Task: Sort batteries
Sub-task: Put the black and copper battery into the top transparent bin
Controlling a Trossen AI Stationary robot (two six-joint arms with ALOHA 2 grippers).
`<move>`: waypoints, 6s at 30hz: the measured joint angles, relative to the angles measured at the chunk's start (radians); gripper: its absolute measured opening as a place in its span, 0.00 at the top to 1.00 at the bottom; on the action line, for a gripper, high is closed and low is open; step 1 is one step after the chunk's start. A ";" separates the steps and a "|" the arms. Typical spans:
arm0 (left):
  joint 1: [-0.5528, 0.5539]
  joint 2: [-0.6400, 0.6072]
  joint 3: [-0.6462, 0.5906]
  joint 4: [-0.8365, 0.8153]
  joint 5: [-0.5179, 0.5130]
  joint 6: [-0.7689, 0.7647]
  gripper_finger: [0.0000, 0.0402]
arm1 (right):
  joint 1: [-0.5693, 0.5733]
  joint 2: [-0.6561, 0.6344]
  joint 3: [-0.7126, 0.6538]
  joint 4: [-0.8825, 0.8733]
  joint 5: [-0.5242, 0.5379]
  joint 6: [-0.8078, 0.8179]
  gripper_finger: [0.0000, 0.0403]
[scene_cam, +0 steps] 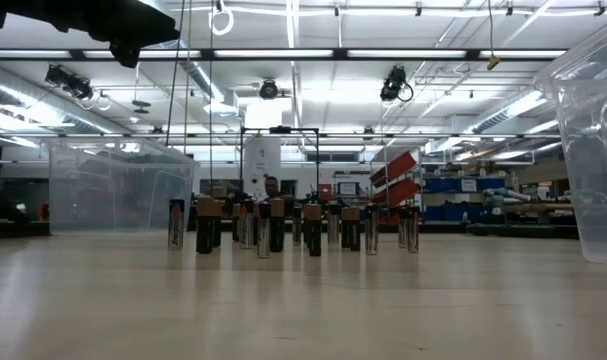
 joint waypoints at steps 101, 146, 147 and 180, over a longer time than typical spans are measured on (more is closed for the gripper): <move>-0.005 0.190 -0.167 0.603 0.177 0.029 0.74 | -0.184 -0.231 -0.302 -0.671 0.338 0.106 1.00; -0.005 -0.097 -0.166 0.190 0.143 -0.071 0.74 | -0.334 0.292 0.035 -1.537 -0.055 0.161 0.90; -0.005 -0.097 -0.166 0.190 0.143 -0.070 0.74 | -0.333 0.292 0.027 -1.536 -0.054 0.152 0.89; -0.005 -0.097 -0.166 0.187 0.121 -0.045 0.74 | -0.325 0.293 -0.123 -1.349 0.027 0.113 0.67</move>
